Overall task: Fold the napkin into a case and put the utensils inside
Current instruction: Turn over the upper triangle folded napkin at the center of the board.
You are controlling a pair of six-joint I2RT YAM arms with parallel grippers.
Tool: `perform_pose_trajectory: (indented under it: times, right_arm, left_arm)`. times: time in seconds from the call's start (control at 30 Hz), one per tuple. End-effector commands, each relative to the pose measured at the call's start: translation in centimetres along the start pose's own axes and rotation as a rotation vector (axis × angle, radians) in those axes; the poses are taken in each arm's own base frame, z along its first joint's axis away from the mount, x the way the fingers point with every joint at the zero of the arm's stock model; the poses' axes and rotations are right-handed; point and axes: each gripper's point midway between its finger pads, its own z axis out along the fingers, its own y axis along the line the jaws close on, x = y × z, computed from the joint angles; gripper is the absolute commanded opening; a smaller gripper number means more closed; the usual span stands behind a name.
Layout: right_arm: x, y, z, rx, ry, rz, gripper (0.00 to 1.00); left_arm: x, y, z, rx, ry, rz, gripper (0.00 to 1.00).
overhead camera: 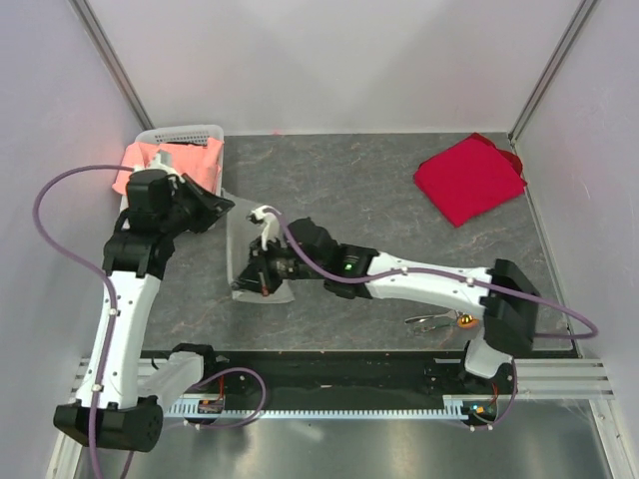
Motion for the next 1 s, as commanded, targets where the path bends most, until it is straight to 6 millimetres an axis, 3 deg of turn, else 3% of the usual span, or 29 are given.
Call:
perform_pose_trajectory:
  times: [0.0, 0.13, 0.23, 0.27, 0.3, 0.33, 0.37, 0.4, 0.43, 0.47, 0.5, 0.53, 0.57, 0.6, 0.63, 0.67, 0.83, 0.97]
  right_arm:
    - [6.5, 6.3, 3.0, -0.182, 0.268, 0.024, 0.0]
    - [6.7, 9.1, 4.3, -0.293, 0.278, 0.035, 0.0]
    - [7.2, 8.4, 3.9, -0.299, 0.261, 0.038, 0.0]
    - [9.2, 7.0, 3.5, -0.281, 0.3, 0.076, 0.0]
    - [8.1, 7.0, 3.1, -0.316, 0.25, 0.078, 0.0]
    - [8.5, 6.5, 2.7, -0.331, 0.242, 0.103, 0.0]
    - [11.0, 4.7, 1.8, -0.323, 0.293, 0.174, 0.0]
    - [10.0, 4.0, 1.5, -0.357, 0.241, 0.181, 0.0]
    - [10.6, 3.2, 1.1, -0.367, 0.241, 0.198, 0.0]
    - [12.2, 1.8, 0.1, -0.373, 0.248, 0.222, 0.0]
    - [12.5, 0.4, -0.4, -0.359, 0.242, 0.234, 0.0]
    - [14.6, -1.3, -1.2, -0.331, 0.275, 0.259, 0.0]
    - [15.3, -2.1, -1.7, -0.324, 0.291, 0.272, 0.0]
    - [15.3, -2.8, -2.2, -0.323, 0.279, 0.27, 0.0]
    - [17.0, -4.0, -3.2, -0.299, 0.302, 0.29, 0.0]
    - [16.9, -4.7, -3.6, -0.286, 0.287, 0.292, 0.0]
    - [19.1, -7.2, -5.7, -0.212, 0.304, 0.319, 0.0]
    - [19.2, -8.7, -6.4, -0.159, 0.279, 0.36, 0.0]
  left_arm:
    - [-6.9, 0.3, -3.7, -0.001, -0.226, 0.085, 0.02]
    - [-8.3, 0.2, -5.6, -0.027, -0.258, 0.127, 0.02]
    - [-7.9, 0.7, -4.5, -0.02, -0.233, 0.113, 0.02]
    - [-7.2, 0.8, -3.8, -0.004, -0.207, 0.104, 0.02]
    - [-6.6, 0.7, -2.9, 0.018, -0.185, 0.08, 0.02]
    - [-5.0, 2.0, -1.1, 0.001, -0.134, 0.058, 0.02]
    - [-4.9, 1.9, 0.0, 0.009, -0.153, 0.065, 0.02]
    - [-2.6, 0.8, 1.4, 0.034, -0.096, 0.082, 0.02]
    - [-0.9, 1.4, 2.9, 0.008, -0.064, 0.089, 0.02]
    - [-0.4, 1.7, 4.8, -0.028, -0.065, 0.087, 0.02]
    - [2.2, 1.2, 6.2, -0.019, 0.0, 0.101, 0.02]
    - [3.2, 1.7, 8.1, -0.056, 0.023, 0.104, 0.02]
    - [4.7, 0.8, 9.2, -0.043, 0.044, 0.12, 0.02]
    - [5.6, 0.9, 10.1, -0.052, 0.056, 0.128, 0.02]
    - [5.9, 1.0, 10.9, -0.073, 0.046, 0.136, 0.02]
    - [7.4, 1.3, 12.6, -0.089, 0.08, 0.141, 0.02]
    - [10.8, 0.6, 15.7, -0.097, 0.135, 0.161, 0.02]
    - [13.7, 0.2, 17.1, -0.093, 0.191, 0.19, 0.02]
